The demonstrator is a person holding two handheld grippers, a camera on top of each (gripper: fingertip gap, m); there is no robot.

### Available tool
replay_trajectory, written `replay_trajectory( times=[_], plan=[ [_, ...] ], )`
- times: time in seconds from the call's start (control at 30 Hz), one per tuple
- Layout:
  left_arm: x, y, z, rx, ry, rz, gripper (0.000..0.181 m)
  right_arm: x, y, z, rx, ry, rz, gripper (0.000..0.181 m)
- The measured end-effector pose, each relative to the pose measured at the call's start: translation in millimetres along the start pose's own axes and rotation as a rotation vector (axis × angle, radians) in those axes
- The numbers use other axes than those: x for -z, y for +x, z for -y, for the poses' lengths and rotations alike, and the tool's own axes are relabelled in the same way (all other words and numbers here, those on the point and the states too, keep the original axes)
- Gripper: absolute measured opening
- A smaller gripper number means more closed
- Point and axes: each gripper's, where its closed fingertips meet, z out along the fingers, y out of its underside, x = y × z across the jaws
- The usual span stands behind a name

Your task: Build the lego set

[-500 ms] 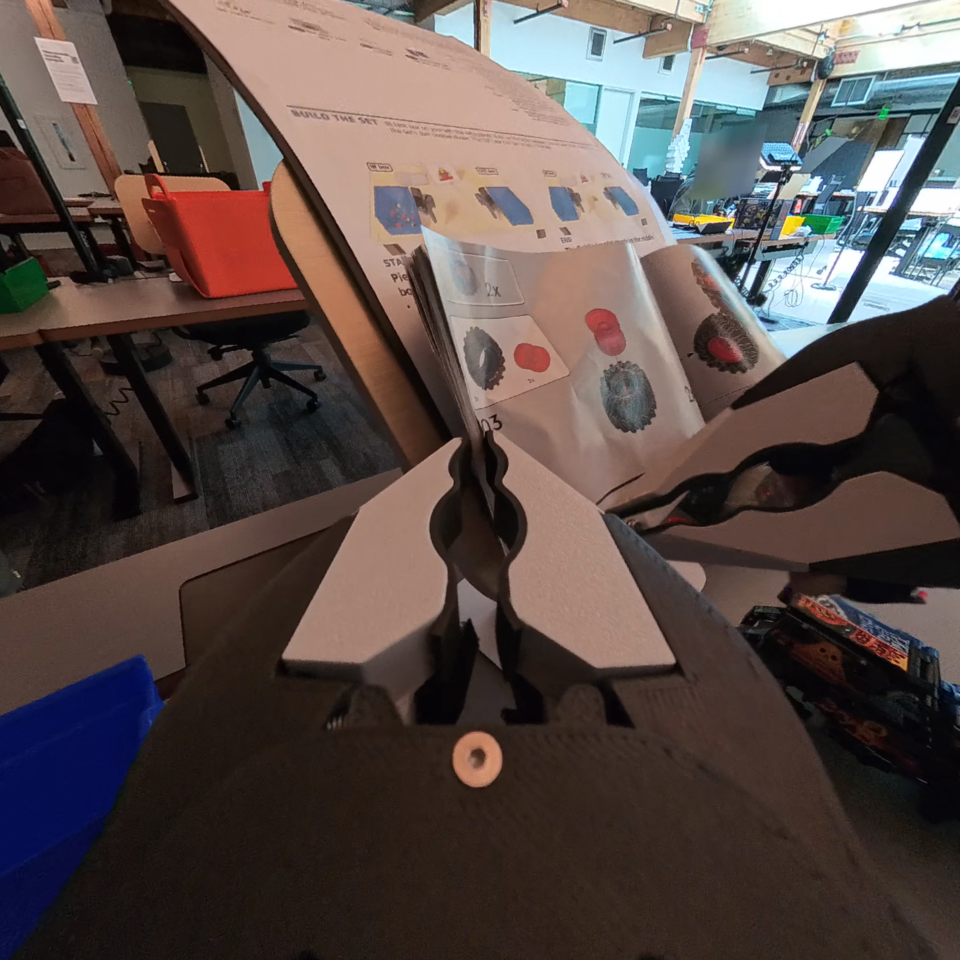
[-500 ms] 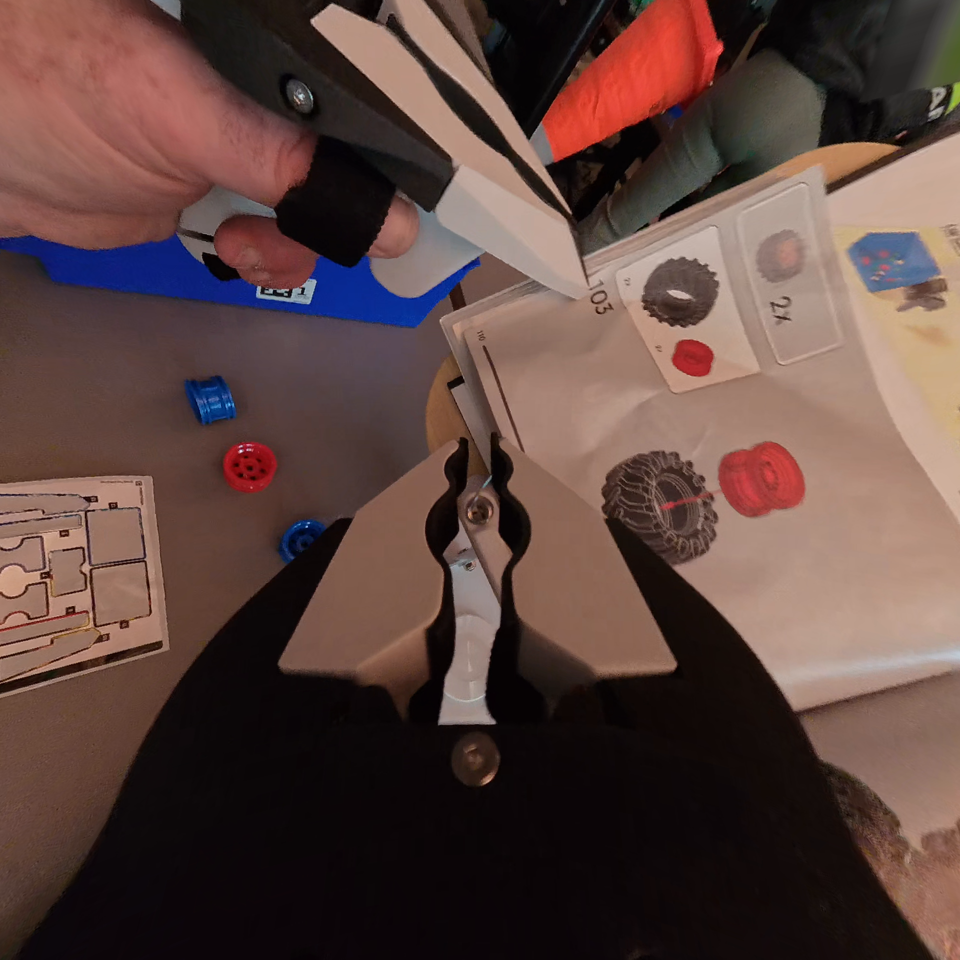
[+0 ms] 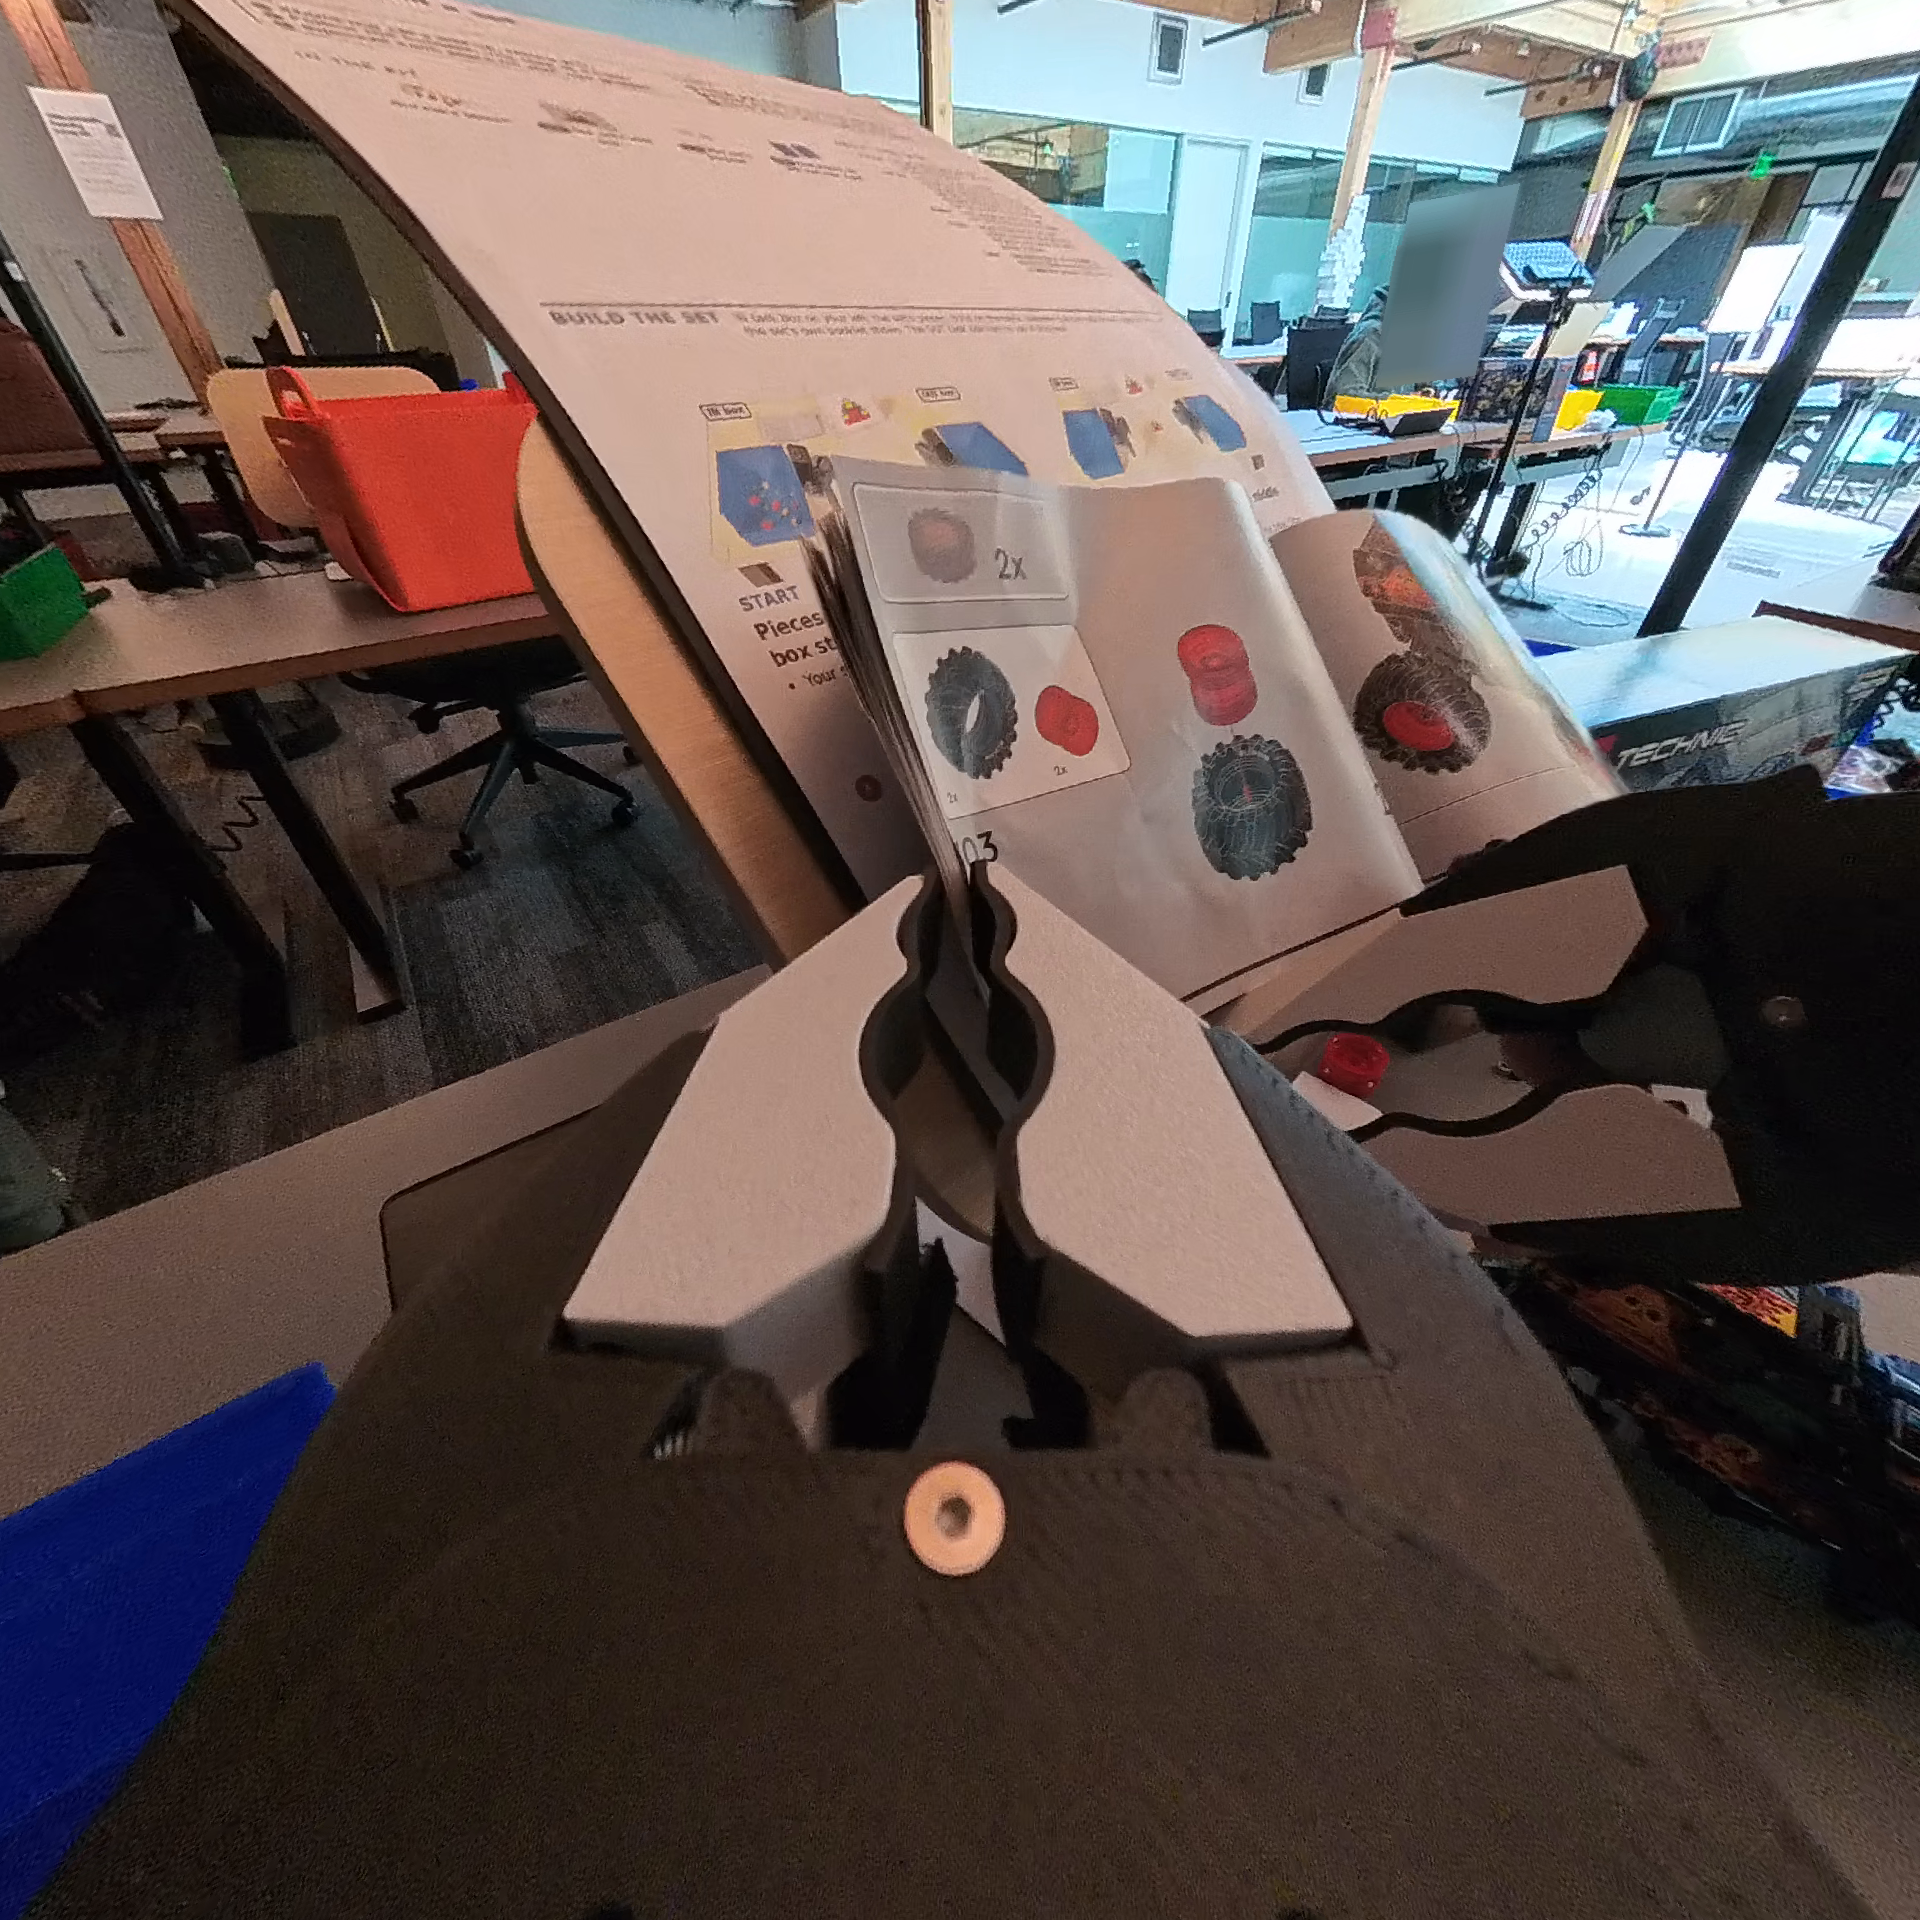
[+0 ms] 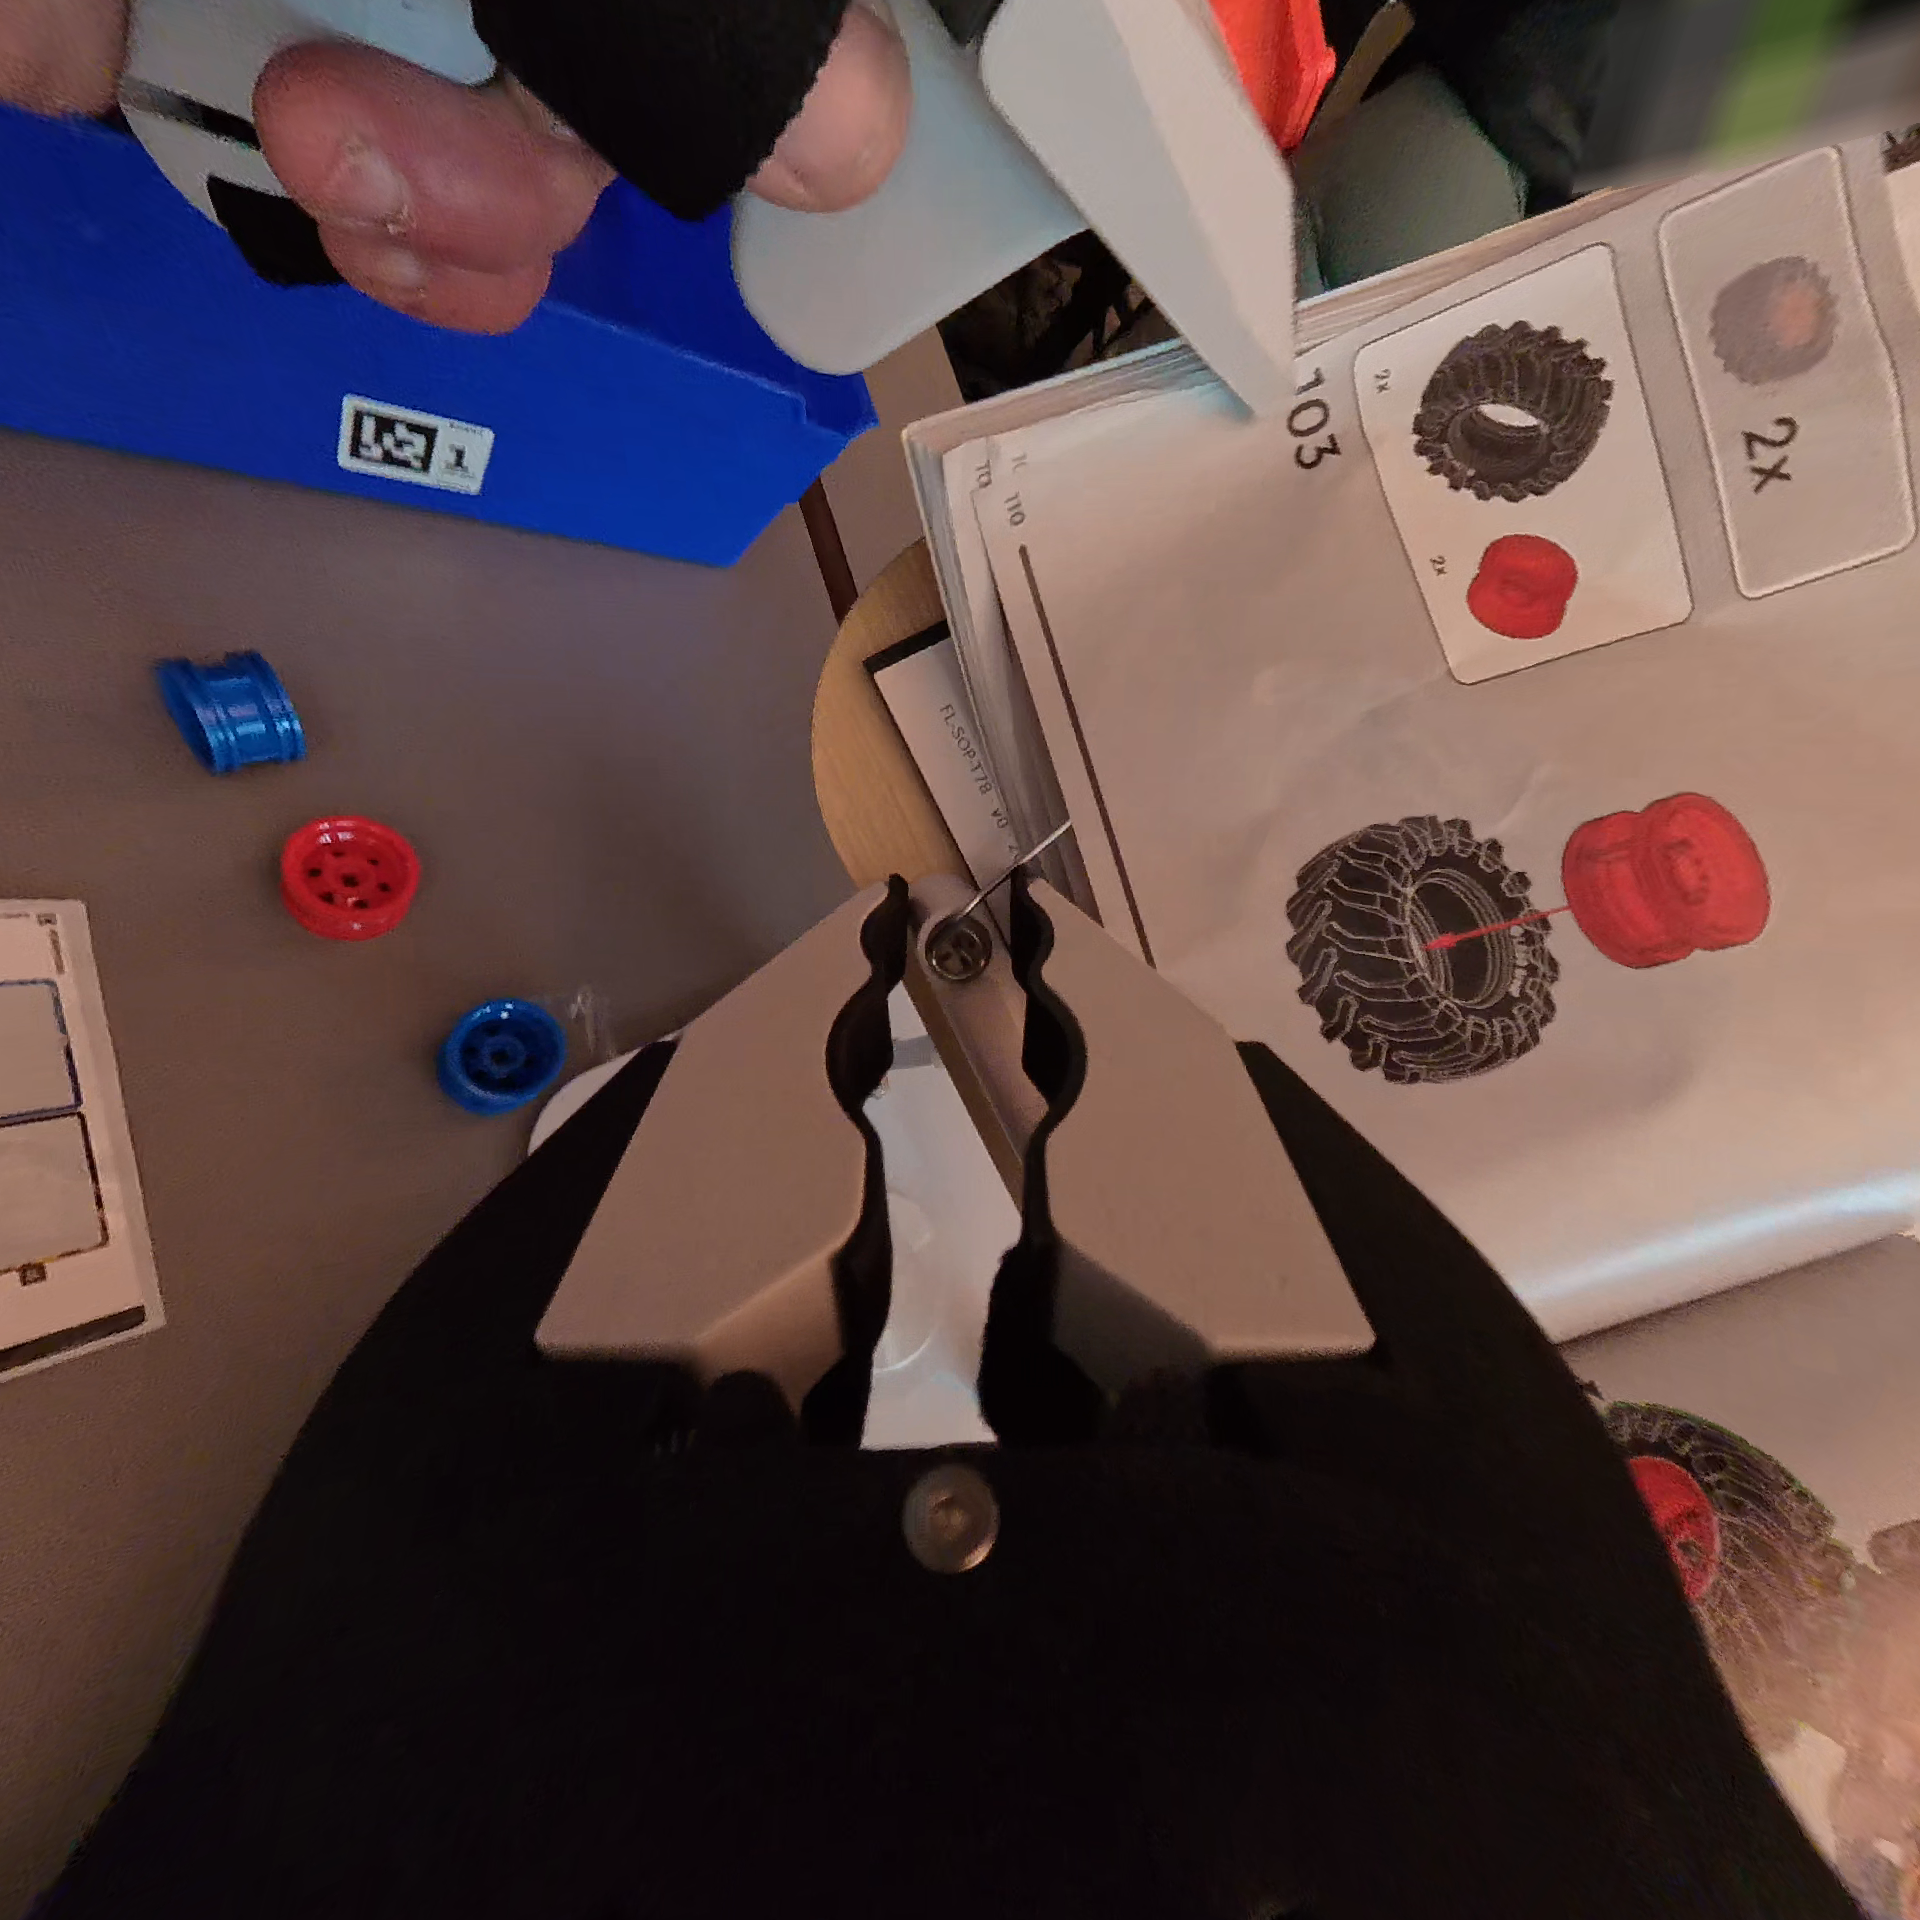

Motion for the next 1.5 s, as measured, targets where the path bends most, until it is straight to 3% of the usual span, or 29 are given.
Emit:
replay_trajectory(
  times=[0.13,0.23,0.33,0.53,0.73,0.97,1.5],
  plan=[
    [-1,-4,-5,-0.002,-0.017,0.002,0.004,0,-2,2,-0.016,0.036,0.049,0.013],
    [-1,-7,-9,0.007,-0.019,0.004,0.003,3,-6,3,0.083,0.05,0.062,0.012],
    [-1,-8,-10,0.021,-0.019,-0.011,0.004,3,-8,7,-0.081,0.037,0.167,0.021],
    [-1,-9,-11,0.004,-0.029,-0.012,0.004,4,0,13,-0.244,0.038,0.2,0.004],
    [-3,-9,-18,0.037,-0.03,-0.028,0.004,1,-18,12,0.389,-0.052,0.01,0.0],
    [-4,-2,-22,0.066,-0.02,-0.06,0.004,12,-17,19,0.057,0.169,0.11,0.0],
    [13,-6,-30,0.201,0.03,-0.124,0.003,13,1,25,-0.721,0.402,0.16,0.0]
  ],
)
